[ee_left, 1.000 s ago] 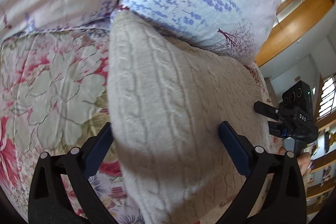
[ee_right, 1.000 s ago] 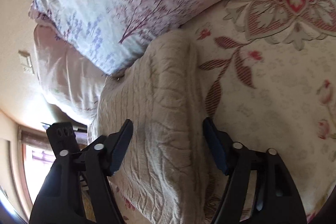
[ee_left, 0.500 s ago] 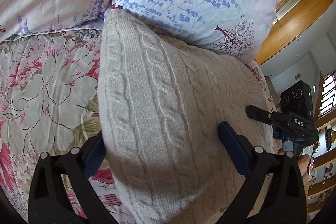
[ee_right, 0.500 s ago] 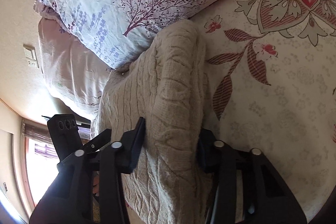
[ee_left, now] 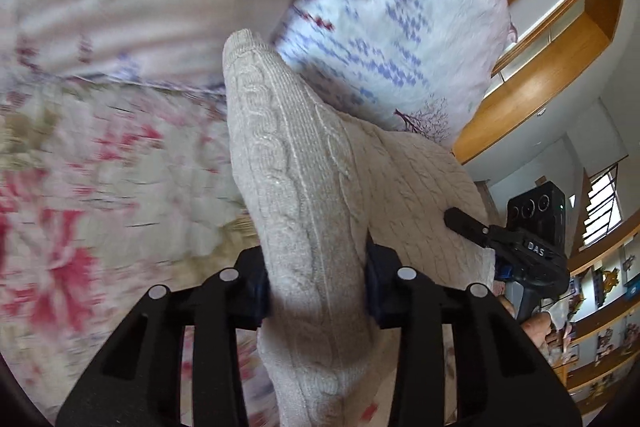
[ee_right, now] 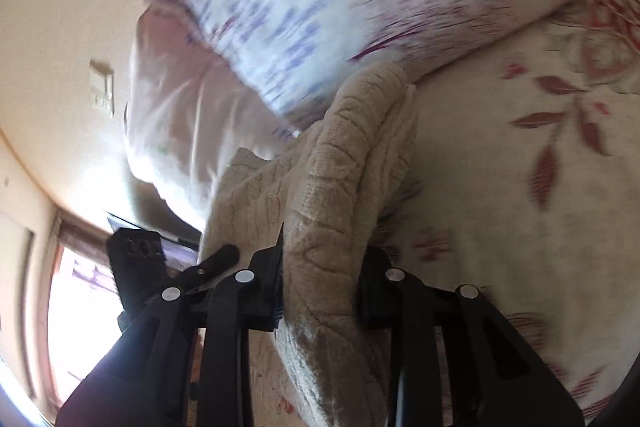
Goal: Fold small clothes
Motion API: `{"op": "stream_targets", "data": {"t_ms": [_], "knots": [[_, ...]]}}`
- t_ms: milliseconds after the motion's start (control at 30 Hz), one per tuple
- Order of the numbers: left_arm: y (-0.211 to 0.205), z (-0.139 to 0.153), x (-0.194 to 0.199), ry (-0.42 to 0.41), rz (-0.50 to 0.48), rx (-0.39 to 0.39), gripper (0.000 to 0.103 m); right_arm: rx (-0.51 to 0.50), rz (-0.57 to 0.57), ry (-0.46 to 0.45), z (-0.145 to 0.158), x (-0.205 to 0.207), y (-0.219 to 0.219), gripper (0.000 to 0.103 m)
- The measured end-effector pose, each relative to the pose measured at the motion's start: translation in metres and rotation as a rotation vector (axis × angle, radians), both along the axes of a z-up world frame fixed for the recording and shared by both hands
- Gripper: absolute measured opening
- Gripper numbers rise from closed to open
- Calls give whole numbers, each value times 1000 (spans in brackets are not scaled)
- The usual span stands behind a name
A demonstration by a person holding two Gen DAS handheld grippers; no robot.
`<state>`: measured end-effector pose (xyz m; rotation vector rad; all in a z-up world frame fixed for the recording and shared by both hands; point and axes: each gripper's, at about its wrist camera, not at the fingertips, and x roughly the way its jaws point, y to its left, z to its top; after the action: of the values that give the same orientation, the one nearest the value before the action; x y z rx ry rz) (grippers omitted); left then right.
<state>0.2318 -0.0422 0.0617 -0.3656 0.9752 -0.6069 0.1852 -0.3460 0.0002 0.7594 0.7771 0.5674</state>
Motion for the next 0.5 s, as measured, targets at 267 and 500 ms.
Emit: {"op": "stream_targets", "data": {"t_ms": [267,500], "knots": [[74,-21,-15,42,72,113,44,-103,42,21,-24,9,77,28],[79,-38,-20,-12,127,154,67,-153,7,55,-25,7,72,38]]}}
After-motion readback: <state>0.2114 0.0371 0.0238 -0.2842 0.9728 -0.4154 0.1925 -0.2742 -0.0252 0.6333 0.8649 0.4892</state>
